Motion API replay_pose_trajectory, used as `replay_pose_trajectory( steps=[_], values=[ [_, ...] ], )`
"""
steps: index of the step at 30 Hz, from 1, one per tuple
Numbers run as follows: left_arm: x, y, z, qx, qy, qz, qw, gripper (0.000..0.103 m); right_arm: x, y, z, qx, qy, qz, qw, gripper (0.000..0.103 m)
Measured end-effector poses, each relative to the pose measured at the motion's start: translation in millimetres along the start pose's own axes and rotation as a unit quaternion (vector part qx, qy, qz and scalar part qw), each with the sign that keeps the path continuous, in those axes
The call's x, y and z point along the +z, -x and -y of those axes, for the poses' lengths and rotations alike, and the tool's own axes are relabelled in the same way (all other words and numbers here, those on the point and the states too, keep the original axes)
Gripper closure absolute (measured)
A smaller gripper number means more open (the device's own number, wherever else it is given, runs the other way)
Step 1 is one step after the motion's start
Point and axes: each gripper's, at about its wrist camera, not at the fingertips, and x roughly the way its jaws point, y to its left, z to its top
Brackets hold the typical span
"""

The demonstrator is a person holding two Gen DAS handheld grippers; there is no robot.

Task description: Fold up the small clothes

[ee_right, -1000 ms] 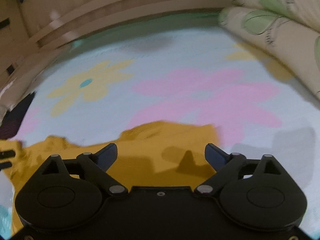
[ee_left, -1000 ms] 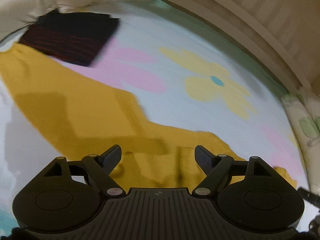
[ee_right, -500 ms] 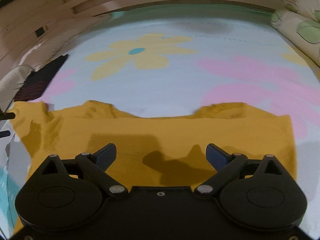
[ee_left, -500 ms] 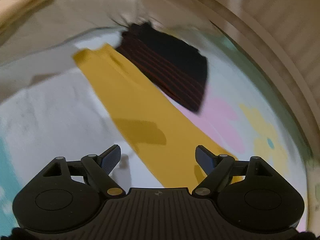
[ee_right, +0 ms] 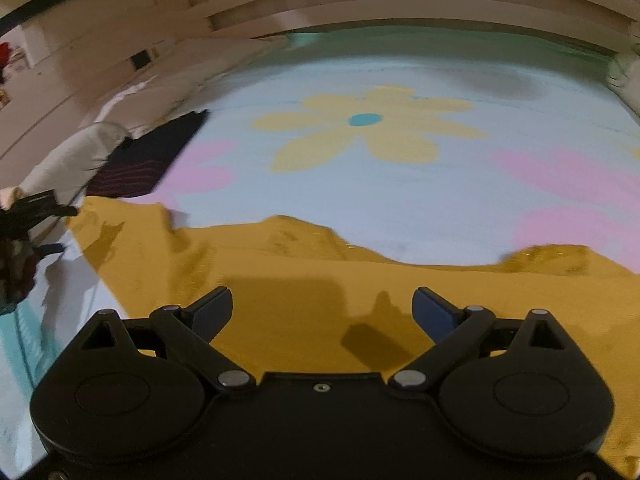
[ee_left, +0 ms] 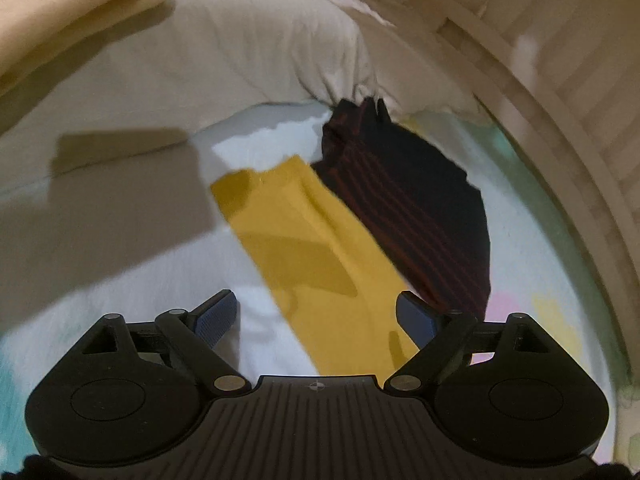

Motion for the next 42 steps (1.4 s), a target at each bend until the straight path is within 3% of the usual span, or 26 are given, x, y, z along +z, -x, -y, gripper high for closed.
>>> replay_pose_trajectory(
  steps=[6, 8, 9, 10, 11, 17, 23, 30, 33, 38, 42],
  values=[
    [13, -14, 3, -0.008, -0.023, 0.004, 0.9997, 0.018, -2, -3, -14, 0.011, 0.018, -0.004, 1.000, 0.006],
    [15, -15, 2, -0.005, -0.015, 0.009, 0.9998, 0.041, -2, -3, -15, 0.012, 0.019, -0.008, 1.000, 0.006],
    [16, -15, 1, -0.001, -0.013, 0.008, 0.9999, 0.075, -2, -3, -15, 0.012, 0.019, -0.009, 1.000, 0.006],
    [16, -17, 0, 0.006, -0.008, -0.001, 0.9999, 0.094, -3, -3, -14, 0.011, 0.019, -0.009, 1.000, 0.006],
    [14, -20, -1, 0.009, -0.005, -0.011, 0.9999, 0.094, -3, -3, -13, 0.010, 0.018, -0.010, 1.000, 0.006],
    [2, 2, 14, 0.003, -0.045, 0.022, 0.9987, 0.097, -4, -1, -5, 0.002, 0.012, -0.013, 1.000, 0.006],
    [-4, 50, 62, -0.040, -0.085, 0.044, 0.9946, 0.097, -2, 5, 13, -0.001, -0.022, -0.017, 1.000, 0.006],
    [-27, 107, 124, -0.100, -0.139, 0.041, 0.9843, 0.097, 5, 35, 39, -0.012, -0.059, 0.003, 0.998, 0.006],
    [-48, 125, 160, -0.136, -0.175, 0.035, 0.9746, 0.097, 8, 50, 48, -0.013, -0.073, 0.011, 0.997, 0.006],
    [-105, 152, 234, -0.212, -0.235, 0.019, 0.9483, 0.097, 11, 67, 68, -0.014, -0.116, 0.026, 0.993, 0.006],
    [-163, 152, 285, -0.265, -0.261, -0.019, 0.9280, 0.097, 4, 76, 83, -0.029, -0.129, 0.026, 0.991, 0.006]
  ],
)
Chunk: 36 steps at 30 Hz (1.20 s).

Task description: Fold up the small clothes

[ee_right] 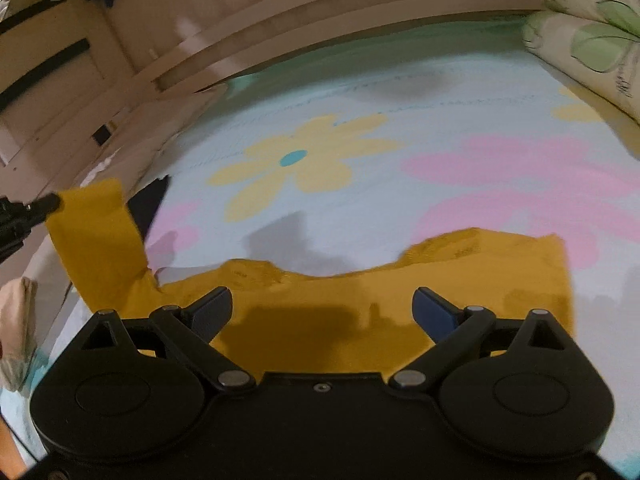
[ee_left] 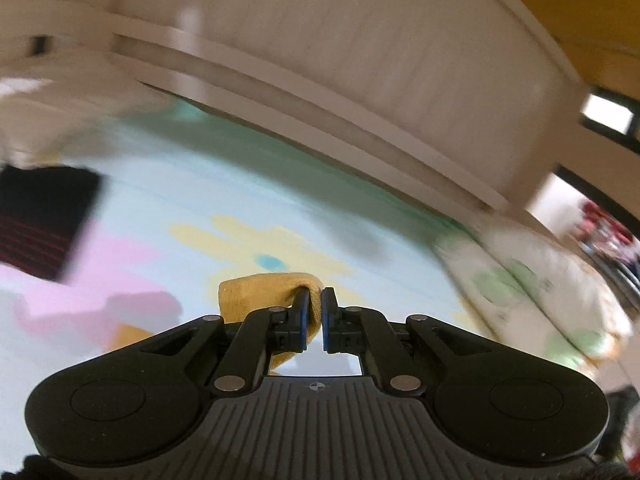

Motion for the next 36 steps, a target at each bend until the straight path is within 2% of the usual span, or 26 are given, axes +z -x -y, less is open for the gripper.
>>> replay_pose_trajectory(
  steps=[4, 8, 9, 10, 13, 15, 17, 21, 25, 28, 31, 32, 34, 36],
  values=[
    [-35, -45, 48, -0.042, -0.009, -0.049, 0.9979, 0.097, 1, 2, 26, -0.021, -0.025, 0.000, 0.999, 0.006],
    [-74, -85, 82, -0.073, -0.066, -0.108, 0.9893, 0.094, 3, 3, 54, -0.043, -0.059, 0.001, 0.997, 0.006],
    [-83, -93, 87, -0.083, -0.073, -0.126, 0.9859, 0.087, 3, 3, 59, -0.047, -0.066, 0.001, 0.997, 0.006],
    [-91, -96, 90, -0.090, -0.079, -0.141, 0.9828, 0.073, 4, 2, 64, -0.051, -0.072, -0.001, 0.996, 0.006],
    [-105, -99, 94, -0.107, -0.096, -0.158, 0.9769, 0.069, 4, -1, 72, -0.053, -0.084, -0.004, 0.995, 0.006],
    [-103, -100, 87, -0.093, -0.112, -0.157, 0.9768, 0.068, 5, -3, 71, -0.052, -0.080, -0.007, 0.995, 0.006],
    [-101, -97, 73, -0.069, -0.107, -0.153, 0.9800, 0.068, 6, -6, 68, -0.049, -0.073, -0.008, 0.996, 0.006],
    [-88, -96, 22, 0.009, -0.080, -0.147, 0.9858, 0.068, 1, -8, 65, -0.036, -0.064, -0.015, 0.997, 0.006],
    [-87, -95, -27, 0.089, -0.094, -0.157, 0.9791, 0.068, -3, -22, 53, -0.030, -0.053, -0.029, 0.998, 0.006],
    [-93, -100, -56, 0.100, -0.077, -0.187, 0.9741, 0.068, -6, -31, 40, -0.026, -0.040, -0.034, 0.998, 0.006],
    [-103, -106, -68, 0.092, -0.068, -0.211, 0.9707, 0.068, -8, -43, 27, -0.033, -0.019, -0.038, 0.999, 0.007],
    [-104, -107, -67, 0.087, -0.071, -0.210, 0.9712, 0.068, -9, -47, 23, -0.038, -0.012, -0.042, 0.998, 0.009],
    [-102, -109, -65, 0.083, -0.079, -0.213, 0.9704, 0.067, -12, -56, 19, -0.055, -0.002, -0.056, 0.997, 0.030],
    [-101, -109, -63, 0.076, -0.074, -0.211, 0.9718, 0.067, -17, -60, 20, -0.082, 0.008, -0.069, 0.994, 0.065]
  ],
)
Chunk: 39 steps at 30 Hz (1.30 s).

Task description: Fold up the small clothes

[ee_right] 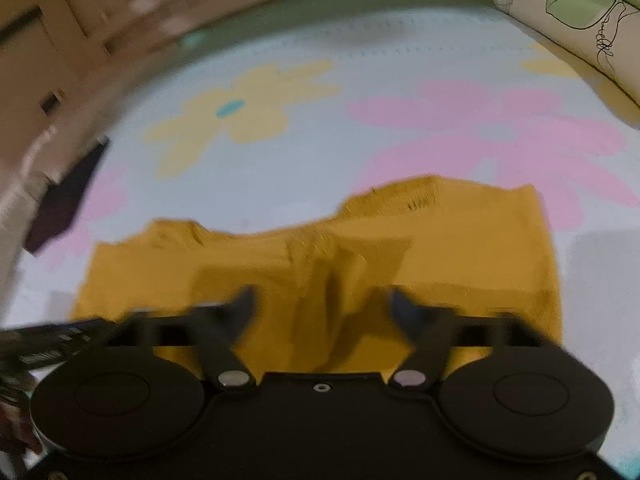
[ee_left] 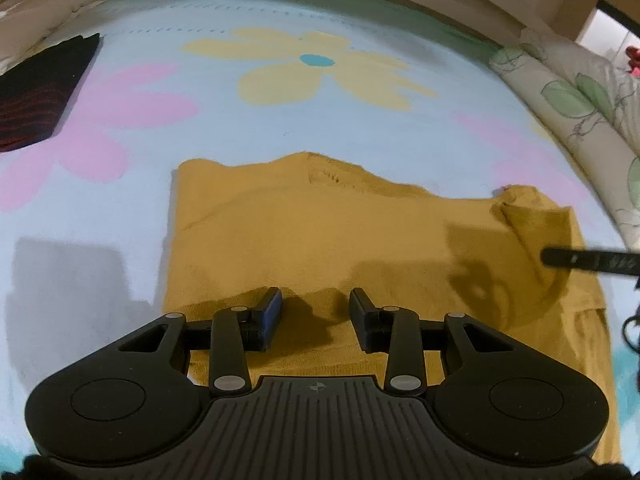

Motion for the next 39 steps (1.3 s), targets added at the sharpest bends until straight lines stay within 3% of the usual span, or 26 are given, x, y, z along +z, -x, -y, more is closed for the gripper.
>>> replay_pose_trajectory(
  steps=[4, 10, 13, 15, 26, 28, 29, 31, 32, 36, 39],
  values=[
    [3, 5, -5, -0.005, 0.013, 0.008, 0.9999, 0.067, -8, 6, 22, -0.017, -0.006, -0.017, 1.000, 0.070],
    [8, 23, -21, -0.010, 0.043, 0.034, 0.9985, 0.067, -18, 23, 58, -0.024, -0.031, -0.053, 0.998, 0.065],
    [10, 27, -28, -0.005, 0.054, 0.039, 0.9978, 0.065, -14, 32, 72, -0.005, -0.071, -0.030, 0.997, 0.050],
    [10, 28, -35, 0.000, 0.062, 0.042, 0.9972, 0.065, -12, 36, 78, 0.011, -0.089, -0.008, 0.996, 0.033],
    [12, 37, -77, 0.027, 0.121, 0.057, 0.9906, 0.061, -17, 8, 64, 0.031, -0.067, 0.026, 0.997, 0.031],
    [13, 39, -84, 0.031, 0.132, 0.060, 0.9890, 0.061, -15, 7, 59, 0.034, -0.052, 0.023, 0.998, 0.043],
    [13, 39, -86, 0.033, 0.135, 0.061, 0.9884, 0.061, -13, 7, 58, 0.037, -0.046, 0.018, 0.998, 0.061],
    [13, 40, -89, 0.035, 0.140, 0.061, 0.9877, 0.061, -12, 9, 55, 0.039, -0.042, 0.015, 0.998, 0.083],
    [13, 40, -90, 0.036, 0.141, 0.061, 0.9875, 0.061, -10, 11, 52, 0.044, -0.038, 0.014, 0.998, 0.088],
    [15, 40, -87, 0.033, 0.138, 0.063, 0.9879, 0.060, 8, 42, 43, 0.047, -0.001, 0.050, 0.998, 0.089],
    [18, 39, -81, 0.031, 0.127, 0.064, 0.9894, 0.058, 19, 59, 61, 0.020, -0.013, 0.067, 0.997, 0.089]
  ],
)
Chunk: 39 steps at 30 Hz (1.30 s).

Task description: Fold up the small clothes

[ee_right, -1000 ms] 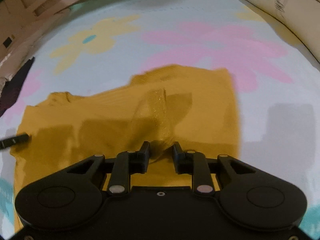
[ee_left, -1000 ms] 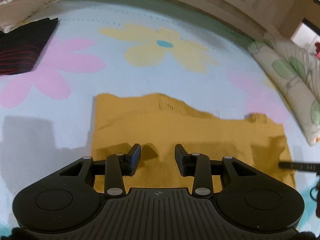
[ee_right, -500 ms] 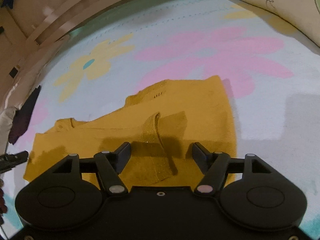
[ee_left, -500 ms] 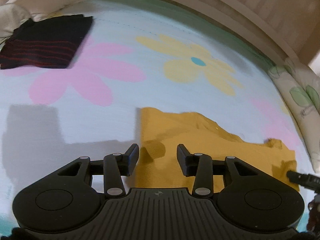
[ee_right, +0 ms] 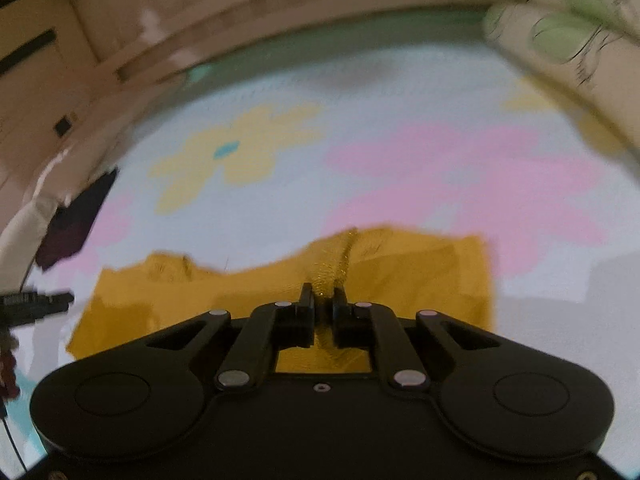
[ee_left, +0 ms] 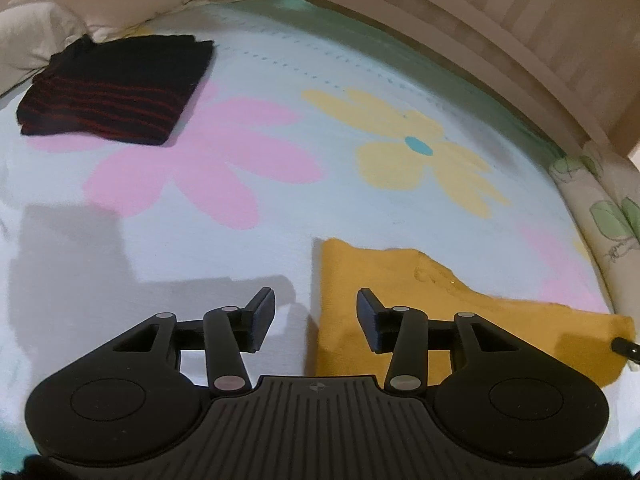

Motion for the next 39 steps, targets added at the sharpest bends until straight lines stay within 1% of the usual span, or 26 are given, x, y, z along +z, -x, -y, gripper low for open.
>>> replay_pose_trajectory(
  steps=[2, 5, 8, 10, 11, 13, 14, 15, 17, 19, 20, 21, 24, 25, 27, 30, 32, 34, 37, 38, 39],
  values=[
    [-2, -4, 7, -0.004, -0.012, -0.005, 0.9999, 0.057, -2, -4, 15, -0.027, -0.014, -0.014, 0.999, 0.089],
    [-7, -13, 19, -0.009, -0.033, -0.020, 0.9992, 0.056, -16, -19, 35, -0.027, -0.048, -0.044, 0.998, 0.089],
    [-12, -19, 29, -0.009, -0.055, -0.030, 0.9980, 0.056, -22, -29, 36, -0.032, -0.038, -0.058, 0.997, 0.088],
    [-16, -24, 32, -0.005, -0.070, -0.039, 0.9967, 0.056, -21, -31, 36, -0.034, -0.036, -0.060, 0.997, 0.083],
    [-18, -26, 33, 0.001, -0.077, -0.044, 0.9961, 0.056, -22, -30, 38, -0.039, -0.034, -0.058, 0.997, 0.078],
    [-24, -31, 32, 0.019, -0.093, -0.058, 0.9938, 0.056, -23, -32, 38, -0.057, -0.025, -0.054, 0.997, 0.074],
    [-26, -31, 32, 0.020, -0.102, -0.055, 0.9930, 0.056, -25, -33, 40, -0.068, -0.021, -0.054, 0.996, 0.067],
    [-27, -31, 31, 0.019, -0.110, -0.052, 0.9924, 0.055, -26, -33, 44, -0.078, -0.017, -0.053, 0.995, 0.066],
    [-27, -30, 32, 0.024, -0.117, -0.055, 0.9913, 0.055, -26, -33, 48, -0.082, -0.022, -0.047, 0.995, 0.065],
    [-27, -30, 32, 0.030, -0.117, -0.054, 0.9913, 0.053, -26, -32, 51, -0.095, -0.028, -0.046, 0.994, 0.056],
    [-28, -30, 32, 0.029, -0.116, -0.053, 0.9915, 0.053, -26, -32, 50, -0.105, -0.027, -0.047, 0.993, 0.049],
    [-29, -30, 32, 0.028, -0.115, -0.051, 0.9916, 0.052, -26, -32, 51, -0.110, -0.025, -0.047, 0.993, 0.047],
    [-28, -28, 32, 0.025, -0.114, -0.052, 0.9918, 0.049, -27, -29, 54, -0.108, -0.033, -0.044, 0.993, 0.047],
    [-27, -26, 31, 0.026, -0.110, -0.049, 0.9924, 0.046, -26, -26, 54, -0.109, -0.033, -0.037, 0.993, 0.047],
    [-25, -20, 31, 0.023, -0.095, -0.038, 0.9945, 0.043, -24, -19, 52, -0.105, -0.030, -0.015, 0.994, 0.047],
    [-23, -16, 34, 0.012, -0.086, -0.036, 0.9956, 0.041, -16, -12, 52, -0.072, -0.039, -0.004, 0.997, 0.047],
    [-24, -17, 38, 0.008, -0.091, -0.038, 0.9951, 0.040, -15, -12, 55, -0.035, -0.056, -0.016, 0.998, 0.047],
    [-27, -21, 42, 0.005, -0.099, -0.047, 0.9939, 0.039, -17, -15, 57, -0.016, -0.066, -0.030, 0.997, 0.047],
    [-33, -29, 45, 0.009, -0.111, -0.064, 0.9917, 0.038, -23, -23, 56, -0.008, -0.056, -0.053, 0.997, 0.047],
    [-35, -30, 44, 0.009, -0.116, -0.063, 0.9912, 0.038, -25, -25, 53, -0.008, -0.052, -0.058, 0.997, 0.048],
    [-35, -30, 45, 0.009, -0.120, -0.063, 0.9907, 0.037, -26, -26, 52, -0.007, -0.050, -0.063, 0.997, 0.054]
  ],
)
